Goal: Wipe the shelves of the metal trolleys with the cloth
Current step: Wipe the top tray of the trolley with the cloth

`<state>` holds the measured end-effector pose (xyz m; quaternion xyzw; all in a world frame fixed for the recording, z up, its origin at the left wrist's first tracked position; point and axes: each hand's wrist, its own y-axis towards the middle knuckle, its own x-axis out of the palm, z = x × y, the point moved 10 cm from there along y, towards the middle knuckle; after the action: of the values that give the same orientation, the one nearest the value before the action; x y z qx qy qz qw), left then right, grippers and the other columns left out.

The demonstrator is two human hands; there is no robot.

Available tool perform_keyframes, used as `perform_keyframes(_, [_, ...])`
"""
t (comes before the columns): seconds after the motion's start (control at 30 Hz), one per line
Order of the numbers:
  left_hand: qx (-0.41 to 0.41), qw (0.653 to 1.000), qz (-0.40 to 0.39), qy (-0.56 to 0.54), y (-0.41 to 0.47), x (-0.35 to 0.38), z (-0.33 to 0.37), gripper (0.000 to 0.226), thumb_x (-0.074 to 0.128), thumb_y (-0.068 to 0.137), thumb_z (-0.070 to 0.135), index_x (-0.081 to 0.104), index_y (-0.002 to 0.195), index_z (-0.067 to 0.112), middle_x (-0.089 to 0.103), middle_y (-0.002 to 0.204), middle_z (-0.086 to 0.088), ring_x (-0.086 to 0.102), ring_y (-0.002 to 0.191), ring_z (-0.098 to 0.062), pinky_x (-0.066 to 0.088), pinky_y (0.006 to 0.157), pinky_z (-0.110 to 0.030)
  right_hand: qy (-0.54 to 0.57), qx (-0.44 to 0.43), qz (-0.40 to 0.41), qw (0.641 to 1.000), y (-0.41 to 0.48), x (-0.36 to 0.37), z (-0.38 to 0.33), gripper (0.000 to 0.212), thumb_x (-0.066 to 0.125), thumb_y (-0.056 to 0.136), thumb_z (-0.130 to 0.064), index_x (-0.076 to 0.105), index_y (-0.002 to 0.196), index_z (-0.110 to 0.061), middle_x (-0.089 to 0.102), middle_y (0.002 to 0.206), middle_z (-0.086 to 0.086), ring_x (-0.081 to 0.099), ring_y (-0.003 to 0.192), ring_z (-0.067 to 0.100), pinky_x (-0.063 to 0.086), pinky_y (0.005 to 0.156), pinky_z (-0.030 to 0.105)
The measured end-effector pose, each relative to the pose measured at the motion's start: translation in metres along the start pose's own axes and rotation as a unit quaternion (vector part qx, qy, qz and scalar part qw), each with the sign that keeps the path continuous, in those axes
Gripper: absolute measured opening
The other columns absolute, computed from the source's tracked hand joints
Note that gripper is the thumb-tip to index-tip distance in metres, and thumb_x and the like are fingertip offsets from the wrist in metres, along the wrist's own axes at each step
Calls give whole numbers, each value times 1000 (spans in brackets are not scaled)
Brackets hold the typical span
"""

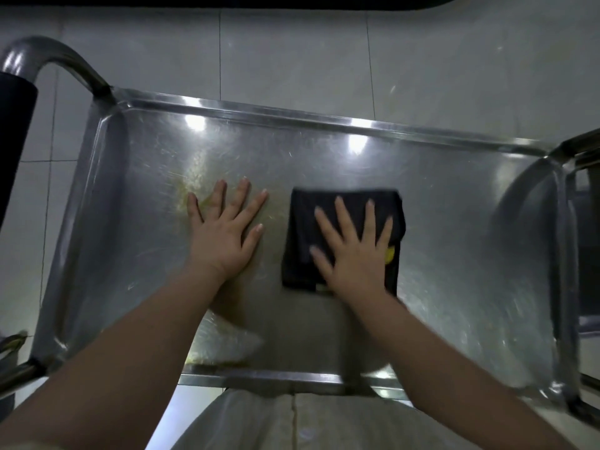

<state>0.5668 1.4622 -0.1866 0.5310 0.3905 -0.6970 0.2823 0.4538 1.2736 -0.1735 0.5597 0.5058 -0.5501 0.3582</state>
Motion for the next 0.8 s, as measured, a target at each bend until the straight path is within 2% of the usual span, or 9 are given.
perform_keyframes(0.1, [1,1000,3,-8,-1,-1,1,59,16,96,57,6,154,47,-1,165,11,-6,152,-26,-8,114,-66,0,-62,-17,998,-99,14,-30,65,39,93,-62,28,152,-39,23,162,0,9,146,49,12,108,75])
perform_keyframes(0.17, [4,1000,4,-12,-1,-2,1,59,17,97,56,7,155,46,1,165,10,-6,152,-26,-9,114,-66,-1,-89,-37,995,-115,19,-38,66,40,91,-64,27,152,-42,23,162,-2,11,146,50,12,107,76])
perform_keyframes(0.27, [5,1000,4,-12,1,-2,1,59,16,97,56,6,155,46,0,165,9,-6,152,-27,-9,114,-65,-7,-66,-17,998,-44,8,-21,63,33,92,-65,25,151,-45,20,162,-5,9,146,49,6,109,75])
perform_keyframes(0.4, [5,1000,-1,-10,3,-2,1,59,15,98,57,3,155,46,-3,165,9,-8,152,-27,-7,114,-66,2,88,-7,996,101,-18,26,64,21,93,-69,11,153,-48,5,165,-9,-7,148,45,-8,111,71])
perform_keyframes(0.47, [3,1000,-3,-10,3,-1,1,59,15,98,57,3,155,46,-2,165,9,-7,152,-27,-7,114,-66,-4,133,-18,991,135,-20,19,66,20,93,-69,6,153,-48,-3,165,-10,-11,147,46,-9,110,71])
perform_keyframes(0.5, [1,1000,-2,-8,3,0,0,60,15,97,57,5,155,45,-1,165,9,-5,152,-27,-7,114,-66,-12,124,-17,992,141,-20,6,66,20,93,-69,5,153,-47,-4,165,-10,-11,146,47,-9,109,71])
perform_keyframes(0.63, [-5,1000,0,4,3,-1,0,61,14,97,58,7,155,43,1,165,9,-3,152,-27,-6,115,-65,-24,-11,-42,999,133,-15,-28,66,20,93,-71,5,153,-48,-1,165,-13,-10,148,42,-9,112,68])
perform_keyframes(0.7, [-3,1000,-1,3,4,-1,0,60,14,96,59,5,154,47,0,165,10,-5,152,-27,-8,115,-64,-17,-13,-35,999,131,-21,5,66,23,92,-72,8,153,-50,1,164,-15,-9,149,38,-10,114,65])
perform_keyframes(0.8, [-5,1000,0,1,4,-3,0,60,16,96,59,6,154,48,2,165,11,-4,152,-27,-6,115,-65,-18,85,-10,996,114,-33,104,66,25,90,-73,13,152,-51,5,164,-15,-4,150,36,-8,115,63])
